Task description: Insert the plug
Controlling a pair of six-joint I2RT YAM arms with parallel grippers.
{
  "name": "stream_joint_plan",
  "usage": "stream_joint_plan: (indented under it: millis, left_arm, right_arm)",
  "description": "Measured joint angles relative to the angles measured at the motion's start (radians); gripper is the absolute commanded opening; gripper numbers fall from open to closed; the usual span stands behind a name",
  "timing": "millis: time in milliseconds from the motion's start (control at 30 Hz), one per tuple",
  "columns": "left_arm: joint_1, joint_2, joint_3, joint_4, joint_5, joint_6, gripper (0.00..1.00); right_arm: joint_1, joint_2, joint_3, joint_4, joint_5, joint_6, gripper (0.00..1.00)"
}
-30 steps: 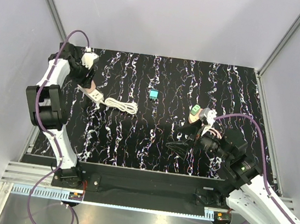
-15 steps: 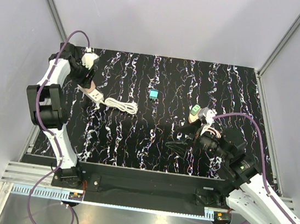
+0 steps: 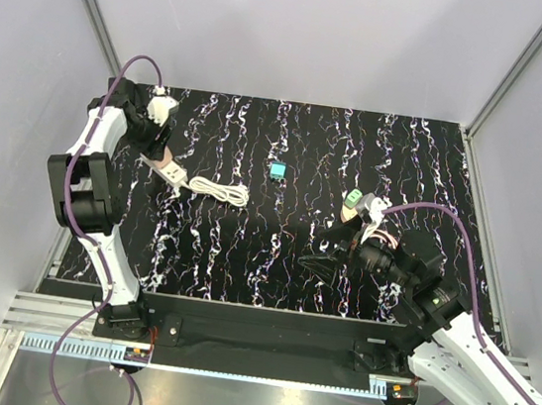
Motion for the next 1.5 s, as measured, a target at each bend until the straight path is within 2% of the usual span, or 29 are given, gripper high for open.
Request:
stream_joint_plan:
  millis: [1500]
  left_arm:
    - [-0.001, 0.022, -0.003, -0.032, -0.039, -0.037, 0.0]
  right_arm:
    - [0.0, 0.021, -0.005, 0.042, -0.009, 0.001, 1.0]
